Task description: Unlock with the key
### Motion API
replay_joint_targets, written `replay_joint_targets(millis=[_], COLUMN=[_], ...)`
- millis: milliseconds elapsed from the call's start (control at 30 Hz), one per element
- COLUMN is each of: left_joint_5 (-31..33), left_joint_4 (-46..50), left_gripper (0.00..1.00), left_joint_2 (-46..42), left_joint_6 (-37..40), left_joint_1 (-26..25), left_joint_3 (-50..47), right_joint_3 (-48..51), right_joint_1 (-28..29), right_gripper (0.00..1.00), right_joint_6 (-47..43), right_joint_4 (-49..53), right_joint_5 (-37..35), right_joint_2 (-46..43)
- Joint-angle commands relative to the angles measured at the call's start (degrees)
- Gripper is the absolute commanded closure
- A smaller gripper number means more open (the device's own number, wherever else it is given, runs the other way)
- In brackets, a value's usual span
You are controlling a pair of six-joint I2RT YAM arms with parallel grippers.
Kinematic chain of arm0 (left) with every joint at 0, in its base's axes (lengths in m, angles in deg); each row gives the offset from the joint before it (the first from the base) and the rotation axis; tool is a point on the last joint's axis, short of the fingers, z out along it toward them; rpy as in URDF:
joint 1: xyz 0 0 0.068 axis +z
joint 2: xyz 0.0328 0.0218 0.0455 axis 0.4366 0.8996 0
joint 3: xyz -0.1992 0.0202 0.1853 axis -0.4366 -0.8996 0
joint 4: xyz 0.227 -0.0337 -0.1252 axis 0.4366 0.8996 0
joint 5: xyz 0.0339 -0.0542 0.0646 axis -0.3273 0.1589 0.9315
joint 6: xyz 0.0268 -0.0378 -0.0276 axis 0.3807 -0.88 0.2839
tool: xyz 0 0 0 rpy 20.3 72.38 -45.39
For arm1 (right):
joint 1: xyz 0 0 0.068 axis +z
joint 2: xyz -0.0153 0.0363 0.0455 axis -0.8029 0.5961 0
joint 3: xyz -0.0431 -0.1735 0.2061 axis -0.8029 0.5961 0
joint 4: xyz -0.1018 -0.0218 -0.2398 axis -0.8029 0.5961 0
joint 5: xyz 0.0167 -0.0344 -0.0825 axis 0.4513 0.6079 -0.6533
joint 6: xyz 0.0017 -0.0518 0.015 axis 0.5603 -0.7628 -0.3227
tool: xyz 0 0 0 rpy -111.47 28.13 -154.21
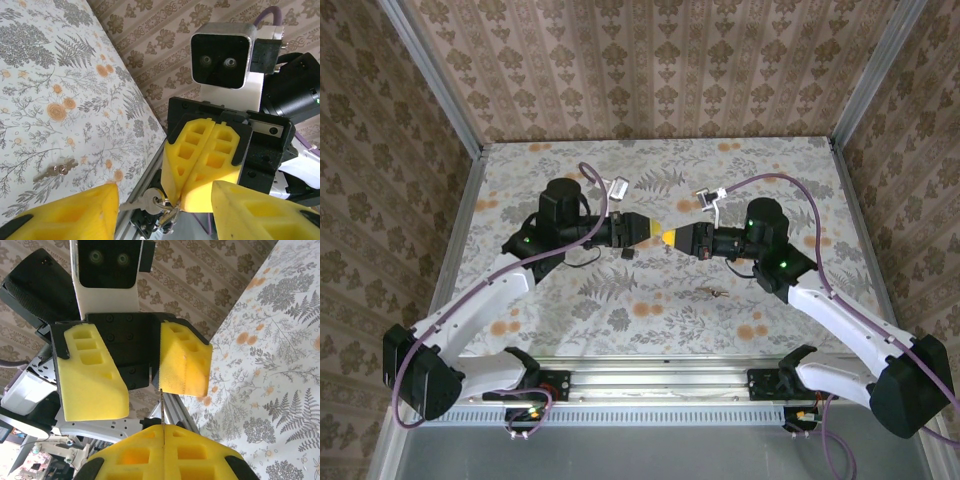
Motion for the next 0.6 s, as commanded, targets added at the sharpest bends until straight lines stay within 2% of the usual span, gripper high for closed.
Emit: replay_joint_targets(millis=[0,200,500,567], left_joint_5=[-2.0,-1.2,-1.4,-1.5], left_joint_4=[-1.5,0.1,0.6,0.6], left_gripper=[0.55,0.69,0.72,0.77], left_joint_2=[-0.9,-1.1,-0.8,-0.5], left_joint_6=[0.6,1.7,2.3,2.3], left_joint_1=[-0.1,-0.1,0.0,0.0], left_joint_3=[0.4,0.6,0.4,0.4], right_joint_3=[-2.0,-2.2,-2.0,-1.9], right_joint_1=[-0.5,-0.8,-1.9,-1.9], right_gripper=[1.00,1.00,1.00,1.00], right_joint_6=[-1.3,-1.5,-0.4,0.0], right_joint_4=[1.8,2.6,1.1,0.3], right_joint_5=[2.3,2.9,3.5,3.8], right_joint_2=[0.3,0.3,1.0,1.2])
